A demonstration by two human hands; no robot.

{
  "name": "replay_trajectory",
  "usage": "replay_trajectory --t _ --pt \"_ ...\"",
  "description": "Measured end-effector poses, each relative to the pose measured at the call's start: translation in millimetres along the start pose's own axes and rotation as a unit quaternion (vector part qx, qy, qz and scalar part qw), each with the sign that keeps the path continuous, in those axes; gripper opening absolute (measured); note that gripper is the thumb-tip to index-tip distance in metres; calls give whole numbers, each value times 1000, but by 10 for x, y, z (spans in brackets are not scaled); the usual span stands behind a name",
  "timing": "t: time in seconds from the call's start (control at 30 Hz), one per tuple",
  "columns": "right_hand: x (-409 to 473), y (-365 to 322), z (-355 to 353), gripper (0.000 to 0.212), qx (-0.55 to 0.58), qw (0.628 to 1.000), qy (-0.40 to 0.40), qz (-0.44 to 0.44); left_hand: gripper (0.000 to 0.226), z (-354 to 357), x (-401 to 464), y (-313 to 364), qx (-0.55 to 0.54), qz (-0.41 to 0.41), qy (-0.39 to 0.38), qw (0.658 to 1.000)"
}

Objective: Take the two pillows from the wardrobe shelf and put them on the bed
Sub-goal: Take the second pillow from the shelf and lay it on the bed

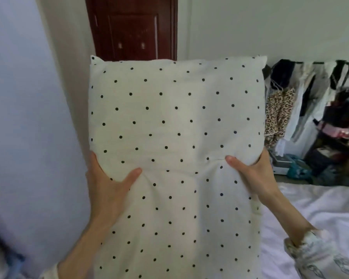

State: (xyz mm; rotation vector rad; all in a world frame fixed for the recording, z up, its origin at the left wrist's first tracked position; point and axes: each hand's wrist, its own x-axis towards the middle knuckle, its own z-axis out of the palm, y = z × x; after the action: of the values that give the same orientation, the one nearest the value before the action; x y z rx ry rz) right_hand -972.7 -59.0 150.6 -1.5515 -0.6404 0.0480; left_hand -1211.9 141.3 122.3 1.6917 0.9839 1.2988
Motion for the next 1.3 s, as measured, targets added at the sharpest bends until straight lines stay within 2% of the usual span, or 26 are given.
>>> replay_trajectory --t 0.1,0.2,0.43,0.77,1.1,1.3 --pt "441 238 -207 87 -11 999 29 12 114 603 232 -23 -27 11 -37 999" --pt "874 411 -334 85 -18 999 49 9 117 1137 528 -9 -42 4 -64 997" --pt "1838 722 -318 90 -25 997 79 5 113 2095 1290 -60 -45 25 -75 996" --pt "3561 1223 385 97 -46 991 129 -8 113 3470 3111 -382 -66 48 -116 990" --pt "5114 1779 1162 95 -62 982 177 -8 117 4741 4918 -817 -92 61 -182 977" --pt "5987 2220 1371 99 -71 977 200 6 116 5621 5617 -1113 -84 24 -213 973"
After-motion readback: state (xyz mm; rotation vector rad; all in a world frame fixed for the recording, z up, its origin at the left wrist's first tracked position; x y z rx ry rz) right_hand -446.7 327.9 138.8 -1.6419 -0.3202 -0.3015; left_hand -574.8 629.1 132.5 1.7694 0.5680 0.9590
